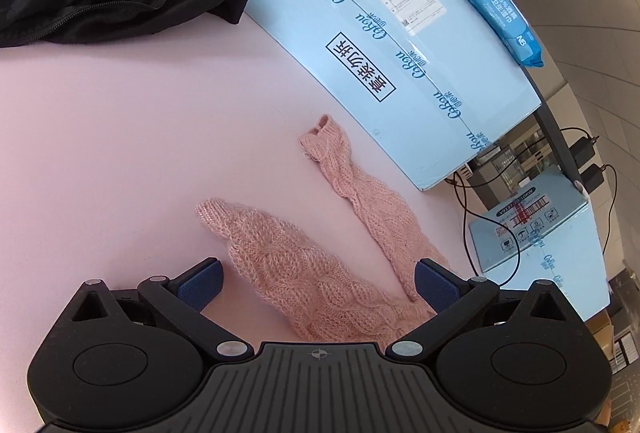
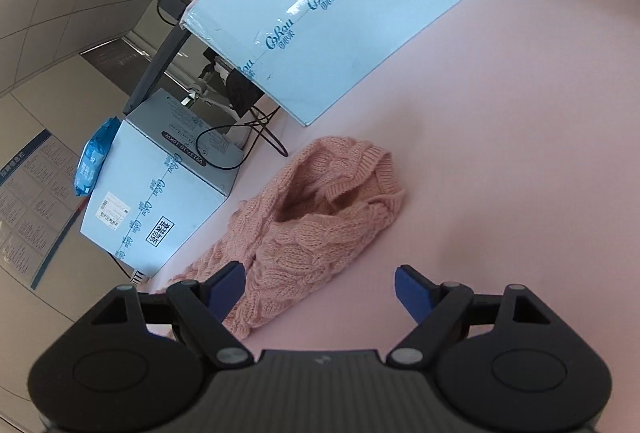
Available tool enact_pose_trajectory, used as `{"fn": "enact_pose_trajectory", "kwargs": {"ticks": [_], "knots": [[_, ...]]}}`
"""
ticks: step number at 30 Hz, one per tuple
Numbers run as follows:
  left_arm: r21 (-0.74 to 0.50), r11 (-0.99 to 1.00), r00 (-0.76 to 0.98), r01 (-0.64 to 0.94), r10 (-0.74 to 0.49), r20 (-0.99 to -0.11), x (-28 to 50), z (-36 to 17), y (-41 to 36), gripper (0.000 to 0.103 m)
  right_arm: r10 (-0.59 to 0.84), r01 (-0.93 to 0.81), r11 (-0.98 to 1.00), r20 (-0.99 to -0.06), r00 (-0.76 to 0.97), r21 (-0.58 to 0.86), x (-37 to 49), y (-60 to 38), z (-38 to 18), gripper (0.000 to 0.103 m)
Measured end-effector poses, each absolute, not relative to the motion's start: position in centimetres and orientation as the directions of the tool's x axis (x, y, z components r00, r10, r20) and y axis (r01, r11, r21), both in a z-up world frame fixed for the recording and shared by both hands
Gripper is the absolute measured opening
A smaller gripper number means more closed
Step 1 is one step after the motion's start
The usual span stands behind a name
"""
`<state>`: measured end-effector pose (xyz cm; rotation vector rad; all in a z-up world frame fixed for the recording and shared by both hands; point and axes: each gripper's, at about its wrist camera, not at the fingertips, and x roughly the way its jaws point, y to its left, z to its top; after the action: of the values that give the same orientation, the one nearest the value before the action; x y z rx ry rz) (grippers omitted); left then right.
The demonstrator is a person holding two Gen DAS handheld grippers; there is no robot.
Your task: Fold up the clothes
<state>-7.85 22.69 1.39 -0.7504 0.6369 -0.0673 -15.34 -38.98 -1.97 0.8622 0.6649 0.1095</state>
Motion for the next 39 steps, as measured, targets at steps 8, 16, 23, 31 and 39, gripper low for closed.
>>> {"fn": "enact_pose_trajectory", "kwargs": {"ticks": [8,16,23,31,39], "knots": [[-0.633,0.751,0.791,-0.188,-0.267,-0.551,-8.5,1.4,22.7,0.035,0.423,0.214,0.541,-0.483,0.767,0.813,-12.0,-38.2,-3.7,0.084],[-0.663,0.73,0.764,-0.168,-0.328,-0.555,-8.5,0.4,23.2,0.005,0.442,0.225,0.518,-0.483,0.756,0.825,-8.9,-36.3,-5.9,0.017],[-0.672,0.723,0.797,-0.159,-0.307,-0.52,-9.8,1.0,24.7,0.005,0.425,0.16,0.503,-0.404,0.81,0.85,-10.6,-37.3,-5.5,0.013],[-0.692,0.711,0.824,-0.125,-0.314,-0.471,-12.6,2.3,25.3,0.005,0.438,0.109,0.486,-0.35,0.828,0.867,-13.9,-38.0,-4.2,0.012],[-0.724,0.68,0.807,-0.116,-0.36,-0.468,-16.7,3.8,25.3,0.006,0.52,0.169,0.451,-0.412,0.748,0.877,-18.7,-39.2,-3.4,0.012]]}}
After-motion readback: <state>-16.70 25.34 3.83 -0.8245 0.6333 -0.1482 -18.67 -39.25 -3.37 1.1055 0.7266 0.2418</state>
